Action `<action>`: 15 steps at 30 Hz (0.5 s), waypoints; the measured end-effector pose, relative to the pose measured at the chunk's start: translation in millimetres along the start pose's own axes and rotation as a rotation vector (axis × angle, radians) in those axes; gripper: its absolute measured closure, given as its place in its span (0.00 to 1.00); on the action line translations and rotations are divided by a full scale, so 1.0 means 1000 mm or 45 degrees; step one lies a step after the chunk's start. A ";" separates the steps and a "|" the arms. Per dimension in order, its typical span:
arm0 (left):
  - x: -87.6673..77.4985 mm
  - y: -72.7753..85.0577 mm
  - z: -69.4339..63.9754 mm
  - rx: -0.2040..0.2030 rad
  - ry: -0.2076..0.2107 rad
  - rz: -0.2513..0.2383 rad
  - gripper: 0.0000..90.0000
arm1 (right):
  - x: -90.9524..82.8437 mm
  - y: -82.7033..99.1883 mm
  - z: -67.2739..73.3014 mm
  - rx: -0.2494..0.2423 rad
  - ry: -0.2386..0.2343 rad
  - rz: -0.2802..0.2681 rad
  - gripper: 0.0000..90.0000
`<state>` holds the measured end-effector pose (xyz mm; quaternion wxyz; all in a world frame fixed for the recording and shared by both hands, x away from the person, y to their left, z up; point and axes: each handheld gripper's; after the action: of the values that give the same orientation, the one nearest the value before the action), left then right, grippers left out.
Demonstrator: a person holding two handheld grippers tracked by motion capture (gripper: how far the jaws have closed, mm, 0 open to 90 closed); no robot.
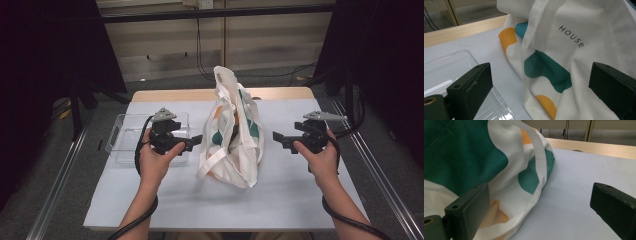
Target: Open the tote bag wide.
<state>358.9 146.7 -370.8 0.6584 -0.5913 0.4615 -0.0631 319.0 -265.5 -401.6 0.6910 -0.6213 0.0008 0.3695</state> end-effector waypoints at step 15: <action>0.006 -0.026 -0.012 0.046 0.050 -0.058 0.14 | 0.000 -0.030 0.006 -0.020 0.026 -0.042 0.04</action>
<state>366.0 126.9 -350.7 0.6583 -0.5881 0.4596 -0.0980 331.6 -258.6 -374.0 0.6919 -0.6306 -0.0054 0.3516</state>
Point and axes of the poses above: each handheld gripper's, and its own axes: x roughly forward along the jaws, y roughly out of its underside, z roughly to its left, and after that the axes turned 4 degrees about -y, right-handed
